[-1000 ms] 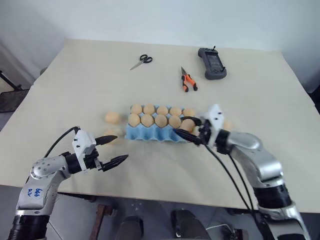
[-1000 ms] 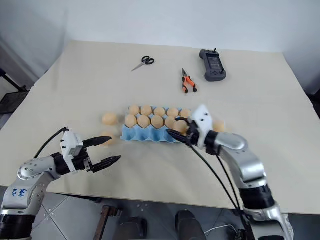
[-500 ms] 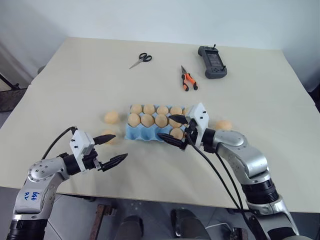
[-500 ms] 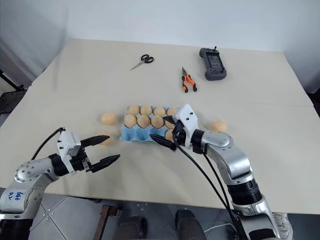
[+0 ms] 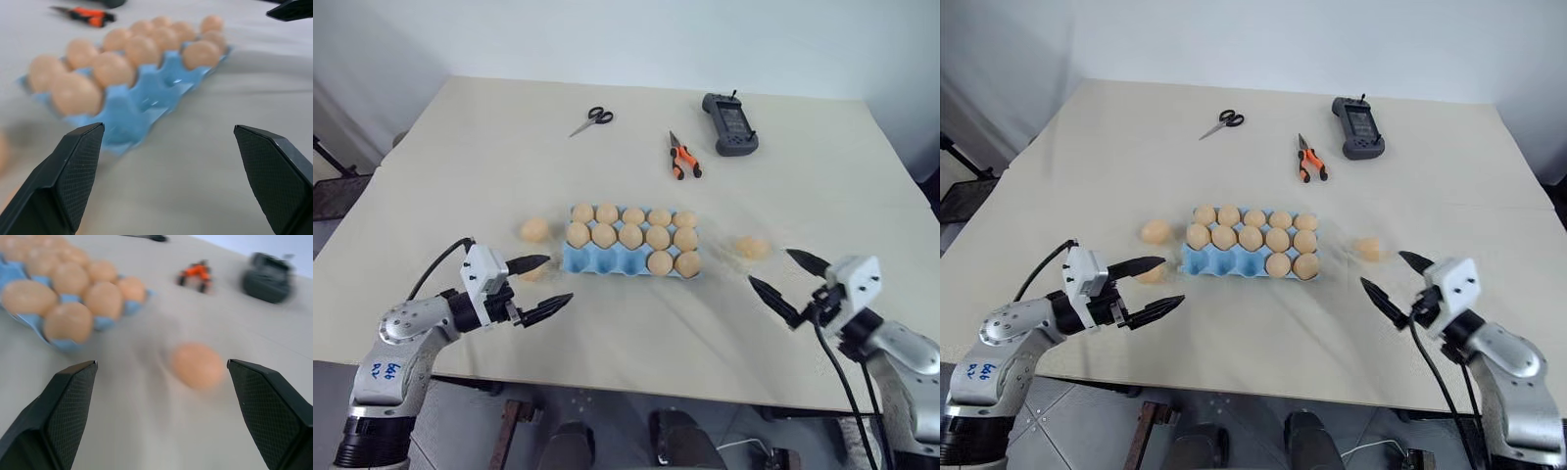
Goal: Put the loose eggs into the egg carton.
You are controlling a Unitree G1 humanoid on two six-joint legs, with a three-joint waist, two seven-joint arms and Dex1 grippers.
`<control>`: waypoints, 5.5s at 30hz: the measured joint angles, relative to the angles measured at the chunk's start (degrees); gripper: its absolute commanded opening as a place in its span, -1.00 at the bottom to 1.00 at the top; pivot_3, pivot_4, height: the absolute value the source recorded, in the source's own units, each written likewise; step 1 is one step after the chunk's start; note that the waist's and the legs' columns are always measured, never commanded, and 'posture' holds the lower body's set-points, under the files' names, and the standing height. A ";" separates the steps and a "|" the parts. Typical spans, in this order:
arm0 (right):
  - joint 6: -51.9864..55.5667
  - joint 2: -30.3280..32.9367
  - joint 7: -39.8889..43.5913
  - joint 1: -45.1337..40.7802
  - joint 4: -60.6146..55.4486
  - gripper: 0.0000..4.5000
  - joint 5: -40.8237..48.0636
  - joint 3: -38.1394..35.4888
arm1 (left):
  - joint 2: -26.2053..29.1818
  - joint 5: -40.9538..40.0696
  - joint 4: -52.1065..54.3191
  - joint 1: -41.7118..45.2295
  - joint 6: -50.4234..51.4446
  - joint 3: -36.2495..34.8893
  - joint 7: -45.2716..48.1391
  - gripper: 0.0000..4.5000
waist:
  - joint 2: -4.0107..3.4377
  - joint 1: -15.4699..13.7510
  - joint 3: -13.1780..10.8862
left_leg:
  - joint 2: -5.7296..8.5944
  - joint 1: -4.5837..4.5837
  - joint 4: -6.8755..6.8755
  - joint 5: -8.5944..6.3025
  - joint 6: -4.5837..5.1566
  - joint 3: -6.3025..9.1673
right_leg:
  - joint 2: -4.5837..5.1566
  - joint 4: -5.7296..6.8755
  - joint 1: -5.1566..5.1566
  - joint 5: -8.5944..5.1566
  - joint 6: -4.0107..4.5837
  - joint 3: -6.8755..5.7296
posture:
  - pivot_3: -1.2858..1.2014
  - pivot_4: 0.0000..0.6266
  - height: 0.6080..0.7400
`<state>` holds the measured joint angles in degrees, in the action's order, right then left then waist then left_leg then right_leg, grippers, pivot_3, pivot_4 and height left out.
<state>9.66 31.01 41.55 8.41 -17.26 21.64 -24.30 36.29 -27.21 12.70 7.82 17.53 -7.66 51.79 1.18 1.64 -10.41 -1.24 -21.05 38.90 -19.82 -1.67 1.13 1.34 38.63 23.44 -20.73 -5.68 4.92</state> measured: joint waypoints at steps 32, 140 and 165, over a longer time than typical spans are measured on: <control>5.14 1.55 1.36 -34.79 36.59 0.80 -7.24 18.11 | -2.62 1.65 0.51 0.80 -1.24 5.21 0.42 1.00 | -0.06 0.32 -0.12 | 0.22 -0.08 -0.63 0.43 0.02 -0.17 | 0.36 -0.63 0.20 0.41 -0.25 0.05 | 0.03 -0.52 1.00; 3.31 5.52 12.05 -8.16 -6.72 1.00 6.06 18.81 | -14.78 11.79 -19.52 17.37 -7.30 9.50 -11.63 -0.44 | -0.02 -1.33 -0.12 | 0.56 -0.07 -0.73 1.12 0.44 -0.19 | 1.15 -0.92 0.05 1.34 -0.23 -1.59 | 0.03 -0.52 1.00; 3.63 4.94 11.35 -10.99 -7.27 1.00 6.43 21.04 | -8.26 7.52 -9.12 -0.56 -9.97 -9.46 -12.61 0.95 | -0.02 -0.05 -0.12 | 0.52 -0.07 -0.83 1.21 0.44 -0.13 | 1.29 -0.97 0.03 1.36 -0.22 -1.61 | 0.03 -0.52 1.00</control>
<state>13.29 35.95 52.90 -2.58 -24.53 28.07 -3.26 28.03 -19.69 3.58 7.26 7.56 -17.12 39.19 1.16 1.59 -10.53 -0.72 -21.12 38.08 -18.61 -1.23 1.00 2.63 37.65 23.48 -19.38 -5.91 3.31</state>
